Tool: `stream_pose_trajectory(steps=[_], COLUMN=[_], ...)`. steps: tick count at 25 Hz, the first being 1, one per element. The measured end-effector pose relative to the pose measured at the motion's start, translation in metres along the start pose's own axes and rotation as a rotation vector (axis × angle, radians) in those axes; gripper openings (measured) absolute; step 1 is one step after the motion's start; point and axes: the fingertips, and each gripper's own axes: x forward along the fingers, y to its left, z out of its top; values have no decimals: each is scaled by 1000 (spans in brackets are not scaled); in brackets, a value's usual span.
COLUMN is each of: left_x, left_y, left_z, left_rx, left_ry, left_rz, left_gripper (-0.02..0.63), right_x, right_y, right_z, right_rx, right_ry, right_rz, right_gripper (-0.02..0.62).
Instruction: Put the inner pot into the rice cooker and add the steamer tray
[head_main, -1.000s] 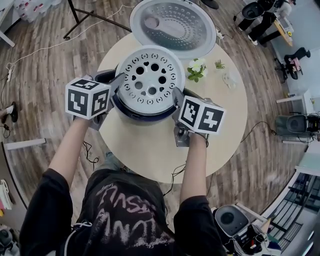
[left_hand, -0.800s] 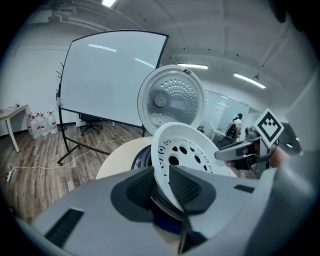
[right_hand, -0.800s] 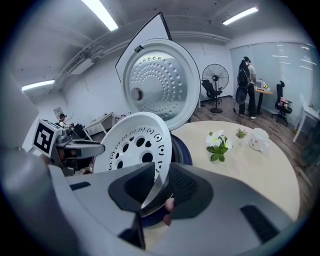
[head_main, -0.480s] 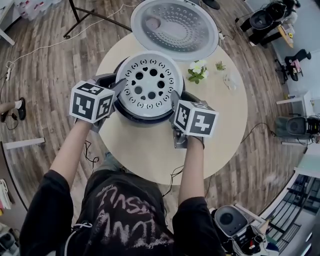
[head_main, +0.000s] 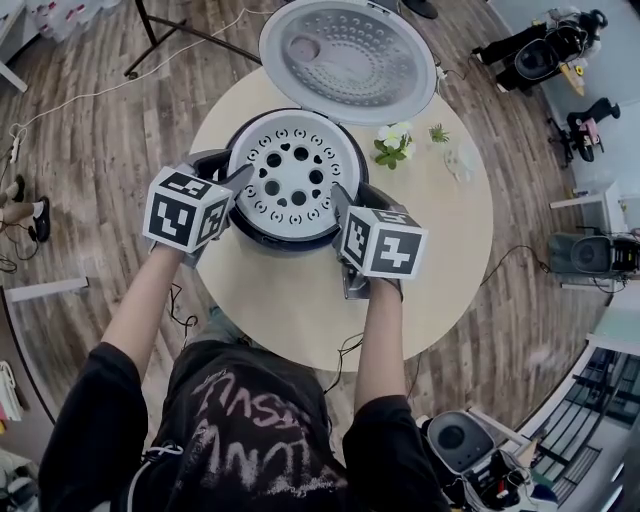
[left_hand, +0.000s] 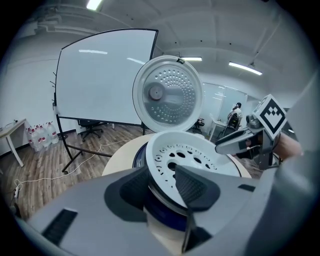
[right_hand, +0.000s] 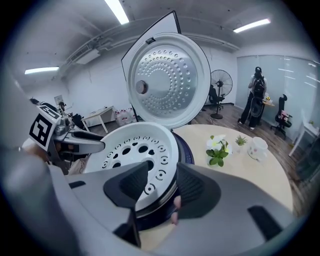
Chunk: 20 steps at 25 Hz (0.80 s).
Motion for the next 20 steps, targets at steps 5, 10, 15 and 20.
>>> stream_pose_trajectory(steps=[5, 10, 15, 20], left_x=[0, -5, -12, -27], left_y=[1, -1, -1, -16], left_z=[4, 10, 22, 39], left_rx=[-5, -11, -22, -9], left_ry=[-10, -39, -120, -237], left_rz=[0, 3, -2, -35], left_gripper=[207, 209, 210, 209], right_x=[-1, -9, -19, -39], right_y=[2, 0, -4, -8], right_z=[5, 7, 11, 9], right_rx=[-1, 17, 46, 84], right_ry=[-20, -55, -139, -232], right_rz=[0, 7, 1, -8], right_gripper=[190, 195, 202, 201])
